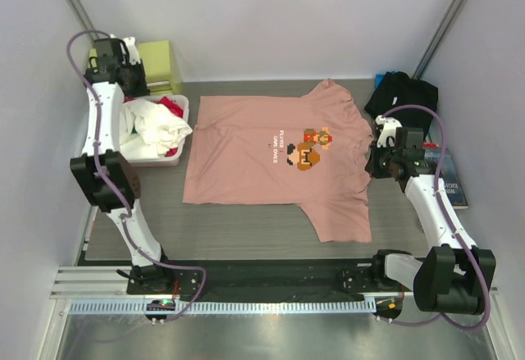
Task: Fold and stack the t-shirts
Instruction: Fold the flattened tshirt in 1/3 of the way
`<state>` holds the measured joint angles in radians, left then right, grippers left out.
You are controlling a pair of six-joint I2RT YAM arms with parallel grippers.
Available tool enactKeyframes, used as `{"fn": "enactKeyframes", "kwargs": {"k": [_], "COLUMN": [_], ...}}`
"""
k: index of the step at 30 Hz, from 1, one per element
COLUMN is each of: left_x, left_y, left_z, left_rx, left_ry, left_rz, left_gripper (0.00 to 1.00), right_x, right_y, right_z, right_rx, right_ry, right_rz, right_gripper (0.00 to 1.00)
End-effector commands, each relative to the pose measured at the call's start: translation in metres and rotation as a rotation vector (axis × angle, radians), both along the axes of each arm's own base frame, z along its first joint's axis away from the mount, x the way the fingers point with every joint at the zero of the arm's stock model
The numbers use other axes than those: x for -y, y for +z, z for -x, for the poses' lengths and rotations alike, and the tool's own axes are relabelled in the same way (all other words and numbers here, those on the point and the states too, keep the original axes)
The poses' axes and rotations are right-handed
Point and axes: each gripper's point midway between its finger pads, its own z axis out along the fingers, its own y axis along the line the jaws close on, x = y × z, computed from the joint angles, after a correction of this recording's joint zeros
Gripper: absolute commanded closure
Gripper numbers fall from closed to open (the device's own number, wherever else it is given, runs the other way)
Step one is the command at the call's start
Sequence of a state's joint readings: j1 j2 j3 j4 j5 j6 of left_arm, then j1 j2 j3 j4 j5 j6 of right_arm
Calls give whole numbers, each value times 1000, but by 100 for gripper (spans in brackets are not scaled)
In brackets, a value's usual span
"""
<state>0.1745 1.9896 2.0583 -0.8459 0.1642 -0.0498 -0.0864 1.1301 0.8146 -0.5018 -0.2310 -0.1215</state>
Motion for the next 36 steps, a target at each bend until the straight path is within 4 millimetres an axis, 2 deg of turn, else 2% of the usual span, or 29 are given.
{"fn": "enactKeyframes", "kwargs": {"k": [1, 2, 3, 4, 5, 6, 7, 8, 9, 11, 12, 13, 15, 16, 17, 19, 20, 21, 22, 24, 27, 29, 31, 32, 36], "left_x": [13, 18, 28, 35, 40, 49, 54, 55, 52, 43, 38, 28, 21, 24, 29, 40, 51, 58, 61, 73, 67, 64, 67, 67, 66], "left_y": [52, 64, 62, 45, 42, 50, 33, 30, 29, 28, 26, 27, 19, 19, 11, -2, -10, -10, -19, -16, -20, -22, -27, -31, -60], "left_z": [35, 50, 61, 79, 93, 111, 135, 147, 167, 186, 203, 211, 227, 235, 250, 262, 278, 283, 284, 288, 271, 268, 272, 274, 285], "left_rx": [86, 101, 86, 24, -3, 3, -79, -95, -103, -91, -80, -74, -112, -113, -172, -258, -338, -371, -437, -467, -443, -443, -472, -489, -627], "left_ry": [-32, -45, -76, -96, -124, -161, -186, -217, -211, -224, -212, -195, -222, -239, -268, -345, -400, -454, -487, -534, -508, -490, -495, -511, -551], "left_rz": [25, 33, 65, 90, 99, 111, 125, 99, 61, -30, -82, -149, -213, -209, -180, -125, -57, -27, 22, 102, 81, 73, 98, 104, 145], "left_gripper": [100, 100, 100, 100, 100, 100, 100, 100, 100, 100, 100, 100, 100, 100, 100, 100, 100, 100, 100, 100, 100, 100, 100, 100, 100], "right_x": [0, 1, 1, 2, 2, 2, 2, 2, 2, 1, 1, 0, 3, 4, 7, 9, 11, 13, 14, 23, 28, 28, 38, 39, 48], "right_y": [15, 16, 18, 19, 19, 22, 21, 20, 22, 22, 24, 23, 23, 22, 24, 23, 25, 23, 24, 27, 31, 36, 45, 51, 45], "right_z": [-2, -2, -1, 0, 1, 2, 4, 5, 5, 6, 6, 6, 4, 5, 4, 8, 8, 13, 15, 21, 35, 45, 51, 52, 58], "right_rx": [54, 58, 66, 64, 66, 73, 69, 69, 74, 76, 81, 78, 77, 74, 72, 50, 51, 25, 20, 14, 12, 12, 30, 34, -26], "right_ry": [3, 5, 7, 5, 7, 10, 12, 11, 12, 14, 18, 20, 16, 15, 1, 8, 26, 34, 46, 65, 109, 140, 124, 137, 161], "right_rz": [5, 7, 12, 17, 19, 23, 25, 26, 27, 25, 22, 22, 33, 39, 55, 68, 91, 106, 124, 193, 258, 270, 319, 335, 394], "right_gripper": [99, 99, 99, 99, 99, 99, 99, 99, 99, 99, 99, 99, 99, 99, 99, 99, 99, 99, 99, 99, 99, 99, 98, 96, 96]}}
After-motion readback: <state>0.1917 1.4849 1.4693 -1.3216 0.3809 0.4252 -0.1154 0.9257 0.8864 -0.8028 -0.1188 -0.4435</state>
